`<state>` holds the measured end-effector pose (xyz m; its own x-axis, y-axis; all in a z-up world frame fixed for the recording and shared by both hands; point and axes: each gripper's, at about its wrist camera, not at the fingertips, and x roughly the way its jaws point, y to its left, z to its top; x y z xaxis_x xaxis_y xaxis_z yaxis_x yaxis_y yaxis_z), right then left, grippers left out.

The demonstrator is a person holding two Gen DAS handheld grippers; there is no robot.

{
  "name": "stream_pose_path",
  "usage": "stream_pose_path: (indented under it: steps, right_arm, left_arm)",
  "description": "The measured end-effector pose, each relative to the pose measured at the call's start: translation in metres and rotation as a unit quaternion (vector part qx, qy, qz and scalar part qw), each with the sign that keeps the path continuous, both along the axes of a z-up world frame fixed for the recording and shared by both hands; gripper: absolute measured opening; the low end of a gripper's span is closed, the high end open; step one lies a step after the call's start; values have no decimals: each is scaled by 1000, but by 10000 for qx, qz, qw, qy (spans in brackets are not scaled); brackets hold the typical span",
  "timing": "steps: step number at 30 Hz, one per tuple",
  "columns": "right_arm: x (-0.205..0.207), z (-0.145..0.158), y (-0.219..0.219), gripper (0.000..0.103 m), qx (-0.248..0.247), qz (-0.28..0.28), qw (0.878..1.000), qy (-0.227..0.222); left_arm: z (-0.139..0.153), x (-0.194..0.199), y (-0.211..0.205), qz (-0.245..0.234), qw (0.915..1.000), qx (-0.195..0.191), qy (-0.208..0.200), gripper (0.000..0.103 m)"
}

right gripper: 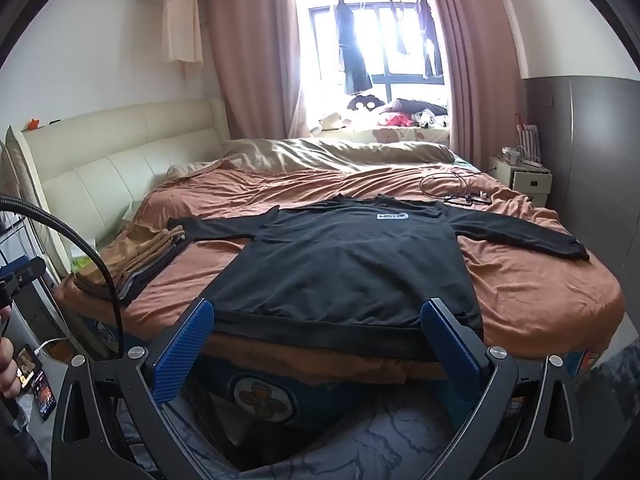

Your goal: Fold small clothes

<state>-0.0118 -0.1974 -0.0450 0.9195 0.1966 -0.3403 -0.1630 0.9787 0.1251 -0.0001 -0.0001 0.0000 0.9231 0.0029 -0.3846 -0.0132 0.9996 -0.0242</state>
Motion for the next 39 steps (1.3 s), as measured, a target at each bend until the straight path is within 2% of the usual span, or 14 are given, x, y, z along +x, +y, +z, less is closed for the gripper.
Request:
stream_pose_path:
  steps: [39]
  right_arm:
    - [-2, 0, 2, 103, -59, 3, 10000, -2]
  left_arm:
    - [2, -4, 1, -73, 10000, 24, -4, 103]
